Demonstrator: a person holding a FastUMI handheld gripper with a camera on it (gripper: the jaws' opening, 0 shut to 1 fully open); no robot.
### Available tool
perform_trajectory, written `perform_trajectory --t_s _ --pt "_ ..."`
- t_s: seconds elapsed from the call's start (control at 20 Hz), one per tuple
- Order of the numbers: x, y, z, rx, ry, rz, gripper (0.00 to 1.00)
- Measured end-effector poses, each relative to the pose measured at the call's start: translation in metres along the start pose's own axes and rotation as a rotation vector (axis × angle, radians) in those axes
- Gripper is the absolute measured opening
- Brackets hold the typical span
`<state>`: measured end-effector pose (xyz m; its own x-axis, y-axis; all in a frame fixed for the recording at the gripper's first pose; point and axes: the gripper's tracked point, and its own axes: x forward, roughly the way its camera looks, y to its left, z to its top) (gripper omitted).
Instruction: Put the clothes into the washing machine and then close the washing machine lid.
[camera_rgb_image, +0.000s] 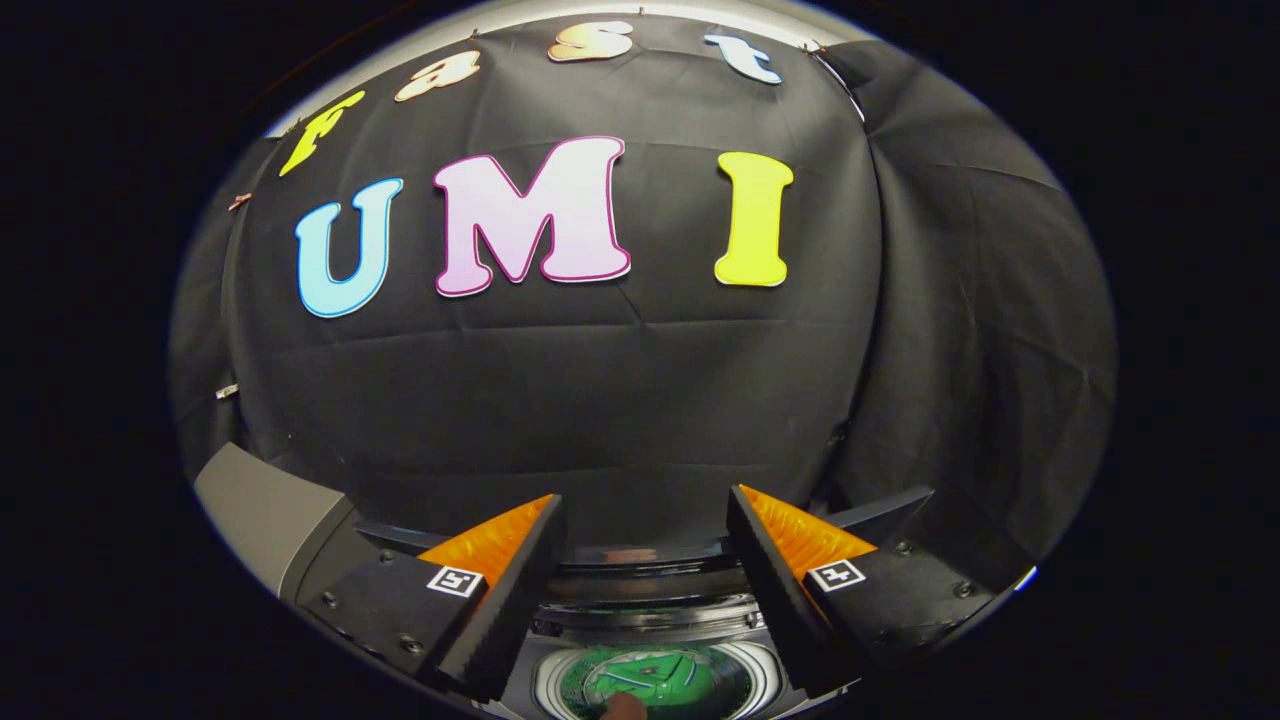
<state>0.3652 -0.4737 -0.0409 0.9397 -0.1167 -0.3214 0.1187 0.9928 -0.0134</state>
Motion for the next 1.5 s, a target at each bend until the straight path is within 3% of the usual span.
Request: perform_trajectory --t_s 1.5 --pt "-0.064 -0.002 -0.032 -0.005 -0.037 -0.003 1.00"
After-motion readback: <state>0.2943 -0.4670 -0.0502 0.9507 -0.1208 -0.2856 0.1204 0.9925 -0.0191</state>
